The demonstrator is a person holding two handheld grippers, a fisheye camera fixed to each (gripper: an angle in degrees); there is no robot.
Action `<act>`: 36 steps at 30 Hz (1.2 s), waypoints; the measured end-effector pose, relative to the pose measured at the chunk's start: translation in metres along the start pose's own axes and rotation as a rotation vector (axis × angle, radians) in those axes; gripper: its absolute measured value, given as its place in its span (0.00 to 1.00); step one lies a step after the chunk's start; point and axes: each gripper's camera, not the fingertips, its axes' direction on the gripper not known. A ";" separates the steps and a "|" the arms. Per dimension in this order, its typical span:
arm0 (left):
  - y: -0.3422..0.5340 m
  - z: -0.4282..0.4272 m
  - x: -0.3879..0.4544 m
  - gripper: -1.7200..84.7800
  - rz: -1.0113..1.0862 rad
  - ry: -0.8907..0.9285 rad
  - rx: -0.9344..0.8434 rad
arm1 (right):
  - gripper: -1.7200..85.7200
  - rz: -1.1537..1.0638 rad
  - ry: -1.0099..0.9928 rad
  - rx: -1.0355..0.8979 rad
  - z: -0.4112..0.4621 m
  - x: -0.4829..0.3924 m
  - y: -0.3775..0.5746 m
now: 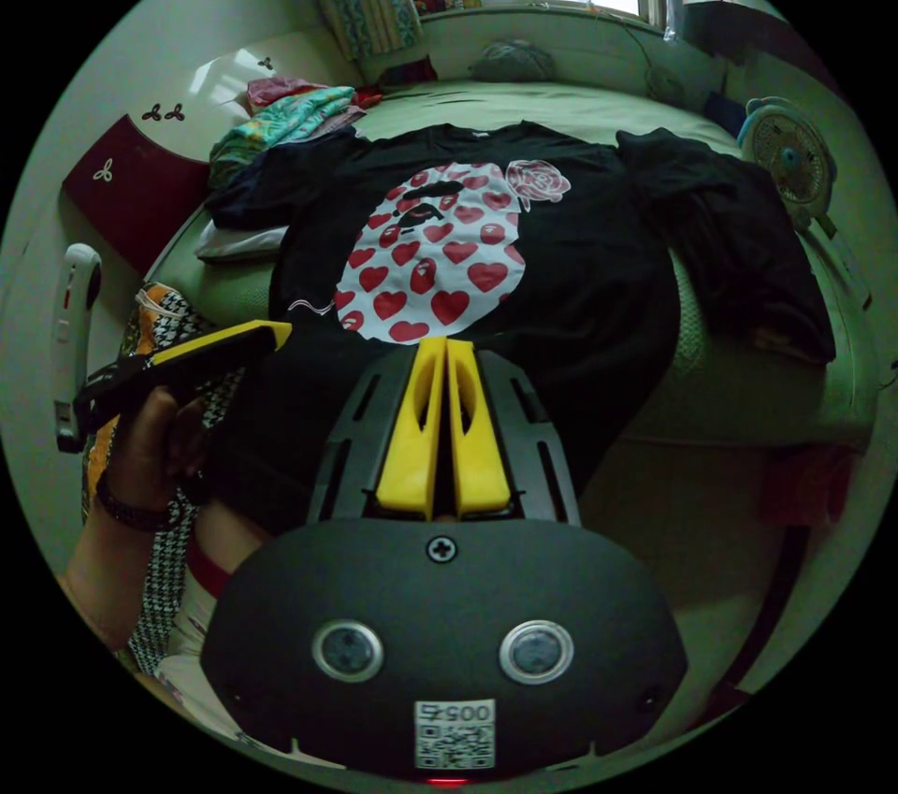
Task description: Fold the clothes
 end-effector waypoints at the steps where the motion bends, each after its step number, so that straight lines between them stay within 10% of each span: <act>1: 0.000 0.000 0.000 0.01 0.001 -0.002 0.000 | 0.01 0.001 -0.001 0.000 0.000 0.000 0.000; 36: -0.013 0.005 -0.007 0.01 -0.007 0.009 -0.004 | 0.01 -0.008 0.008 -0.004 -0.010 -0.001 0.000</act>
